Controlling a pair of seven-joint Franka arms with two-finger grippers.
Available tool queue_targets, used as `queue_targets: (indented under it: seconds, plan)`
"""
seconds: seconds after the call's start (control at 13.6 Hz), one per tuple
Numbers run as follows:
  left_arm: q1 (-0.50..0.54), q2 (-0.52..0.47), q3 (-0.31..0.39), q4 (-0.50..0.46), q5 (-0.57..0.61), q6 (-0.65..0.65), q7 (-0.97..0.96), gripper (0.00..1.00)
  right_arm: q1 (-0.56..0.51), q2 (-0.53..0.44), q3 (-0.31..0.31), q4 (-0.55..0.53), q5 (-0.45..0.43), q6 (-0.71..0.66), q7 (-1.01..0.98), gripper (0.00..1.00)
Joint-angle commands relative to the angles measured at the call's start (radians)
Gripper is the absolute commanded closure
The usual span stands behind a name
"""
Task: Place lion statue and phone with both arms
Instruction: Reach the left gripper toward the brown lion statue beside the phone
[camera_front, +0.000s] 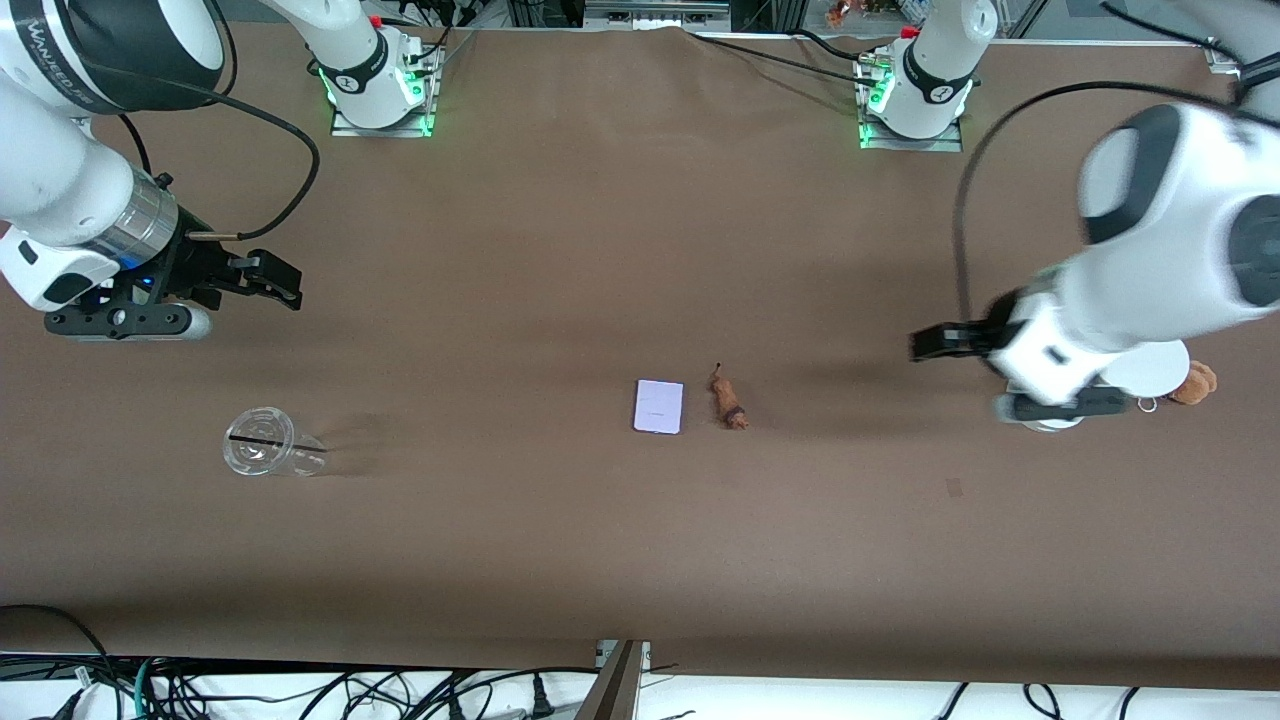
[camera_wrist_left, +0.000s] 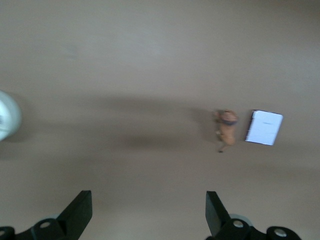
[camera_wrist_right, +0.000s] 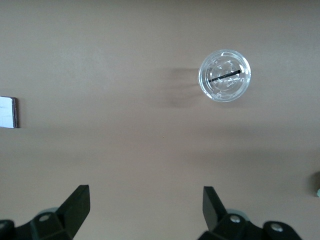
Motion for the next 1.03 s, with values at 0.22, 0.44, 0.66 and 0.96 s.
queue_targets:
  seconds: [0.22,0.44,0.66,0.96]
  plan:
    - [-0.187,0.154,0.013,0.022,0.025,0.148,-0.162,0.00,-0.011,0.012,0.009,0.020,0.017,-0.005,-0.004,0.00]
    - [-0.255,0.220,0.011,0.019,0.117,0.252,-0.260,0.00,-0.011,0.010,0.009,0.020,0.017,-0.005,-0.004,0.00]
    - [-0.284,0.280,0.014,0.017,0.119,0.351,-0.293,0.00,-0.011,0.010,0.009,0.019,0.017,-0.005,-0.004,0.00]
    - [-0.312,0.358,0.014,0.016,0.254,0.464,-0.314,0.00,-0.011,0.012,0.009,0.020,0.017,-0.005,-0.004,0.00]
